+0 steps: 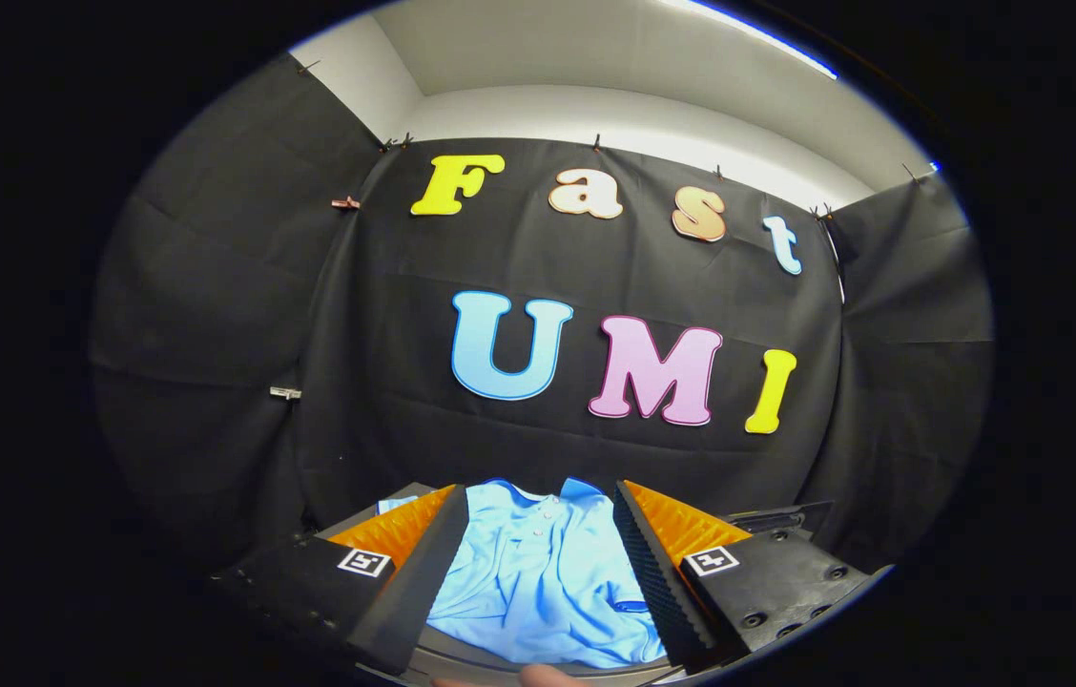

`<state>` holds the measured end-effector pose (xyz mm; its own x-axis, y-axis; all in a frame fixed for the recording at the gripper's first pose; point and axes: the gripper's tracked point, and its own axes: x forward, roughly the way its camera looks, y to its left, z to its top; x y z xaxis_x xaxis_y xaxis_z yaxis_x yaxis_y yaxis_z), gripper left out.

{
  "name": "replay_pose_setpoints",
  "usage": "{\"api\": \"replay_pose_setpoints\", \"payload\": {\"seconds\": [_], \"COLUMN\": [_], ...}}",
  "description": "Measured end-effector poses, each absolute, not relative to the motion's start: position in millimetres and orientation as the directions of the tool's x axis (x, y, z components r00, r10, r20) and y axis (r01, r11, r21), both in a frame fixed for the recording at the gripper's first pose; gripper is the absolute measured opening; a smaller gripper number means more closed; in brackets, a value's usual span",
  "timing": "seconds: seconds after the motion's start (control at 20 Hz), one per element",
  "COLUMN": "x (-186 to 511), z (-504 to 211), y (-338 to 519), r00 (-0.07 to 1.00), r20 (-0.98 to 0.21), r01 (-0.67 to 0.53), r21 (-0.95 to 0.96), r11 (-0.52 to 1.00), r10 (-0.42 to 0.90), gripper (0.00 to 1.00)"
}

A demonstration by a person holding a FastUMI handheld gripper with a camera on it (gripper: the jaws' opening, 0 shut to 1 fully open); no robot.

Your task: Put the clothes into the washing machine and then close the washing machine lid.

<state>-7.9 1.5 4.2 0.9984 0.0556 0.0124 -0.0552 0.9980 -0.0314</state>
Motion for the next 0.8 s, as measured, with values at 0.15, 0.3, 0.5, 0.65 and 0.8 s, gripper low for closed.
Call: {"api": "replay_pose_setpoints", "payload": {"seconds": [0.15, 0.3, 0.5, 0.65, 0.8], "x": [-5.0, 4.2, 19.4, 34.5, 50.6], "z": [1.9, -3.9, -22.6, -41.2, -58.2], "y": [5.4, 5.1, 7.8, 8.6, 5.4], "r00": [0.998, 0.999, 0.994, 0.983, 0.966], "r20": [0.008, -0.017, -0.096, -0.173, -0.249], "r01": [-0.057, -0.052, -0.062, -0.073, -0.081], "r21": [-0.034, -0.028, -0.033, -0.029, -0.033], "r11": [0.998, 0.998, 0.998, 0.997, 0.996], "r10": [0.058, 0.051, 0.059, 0.067, 0.070], "gripper": [0.96, 0.96, 0.96, 0.96, 0.96]}}
